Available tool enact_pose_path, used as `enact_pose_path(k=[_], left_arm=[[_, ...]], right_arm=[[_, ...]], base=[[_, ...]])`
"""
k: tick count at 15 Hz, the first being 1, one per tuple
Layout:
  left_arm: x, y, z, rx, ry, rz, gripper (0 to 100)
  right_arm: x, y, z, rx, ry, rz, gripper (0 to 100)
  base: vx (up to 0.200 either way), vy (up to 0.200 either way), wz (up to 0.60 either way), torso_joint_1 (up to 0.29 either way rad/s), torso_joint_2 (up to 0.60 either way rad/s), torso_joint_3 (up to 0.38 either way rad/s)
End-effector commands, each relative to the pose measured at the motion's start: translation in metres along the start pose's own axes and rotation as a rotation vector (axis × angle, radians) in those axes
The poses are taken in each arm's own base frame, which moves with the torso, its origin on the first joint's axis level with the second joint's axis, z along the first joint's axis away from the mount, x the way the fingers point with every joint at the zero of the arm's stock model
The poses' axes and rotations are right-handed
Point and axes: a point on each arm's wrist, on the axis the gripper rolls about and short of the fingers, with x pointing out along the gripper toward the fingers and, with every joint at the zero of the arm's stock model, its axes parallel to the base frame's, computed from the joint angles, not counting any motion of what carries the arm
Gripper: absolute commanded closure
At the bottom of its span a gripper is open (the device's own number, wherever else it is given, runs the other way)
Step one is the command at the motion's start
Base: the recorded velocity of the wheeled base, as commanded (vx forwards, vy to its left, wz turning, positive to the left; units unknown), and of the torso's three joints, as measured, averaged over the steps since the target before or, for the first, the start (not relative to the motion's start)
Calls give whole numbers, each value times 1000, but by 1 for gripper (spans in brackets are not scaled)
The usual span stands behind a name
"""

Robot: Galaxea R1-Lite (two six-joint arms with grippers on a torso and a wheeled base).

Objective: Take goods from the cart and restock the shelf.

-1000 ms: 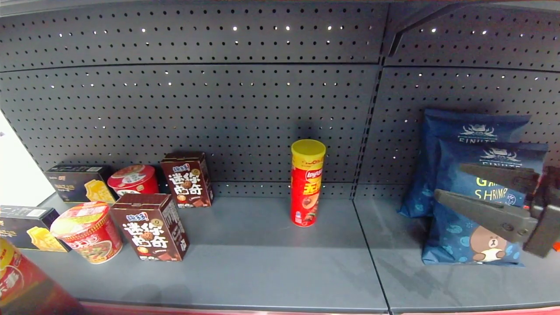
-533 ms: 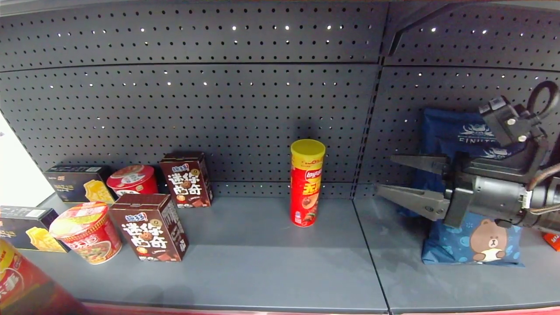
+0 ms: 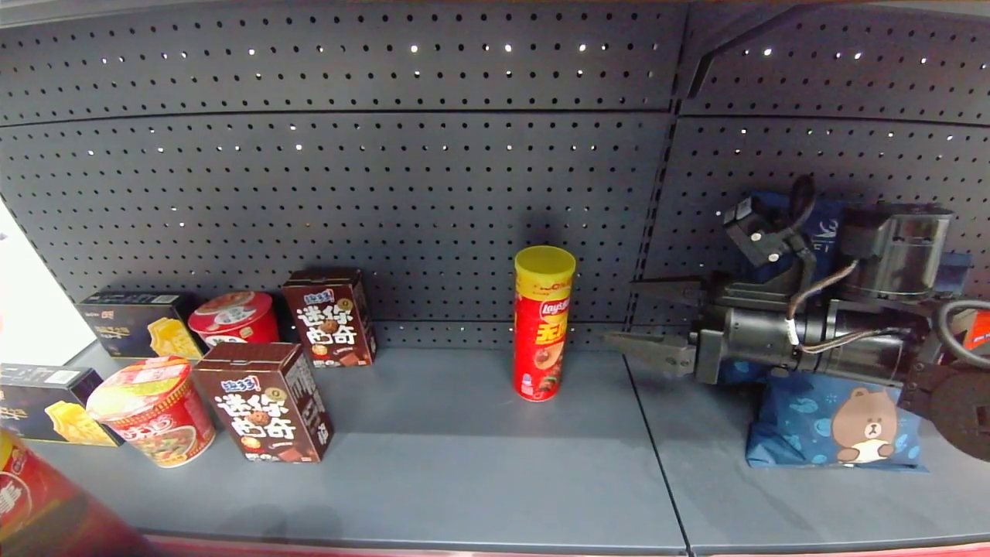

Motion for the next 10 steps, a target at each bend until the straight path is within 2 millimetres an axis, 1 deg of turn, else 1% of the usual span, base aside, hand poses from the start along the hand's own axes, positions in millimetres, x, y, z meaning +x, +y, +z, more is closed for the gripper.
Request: enact_pose_path(k=[1,4,10], left_arm=[[1,0,0,-1,4,0,100],[1,0,0,-1,5,0,100],[1,0,1,-1,5,-3,100]], right_arm=[[19,-11,-17,24,43,10,0],[36,-21,-26,25,53,38,0],[87,-45,-62,38,100,67,0]], base=[[0,0,0,0,0,0],[0,0,0,0,0,0],[0,0,0,0,0,0]])
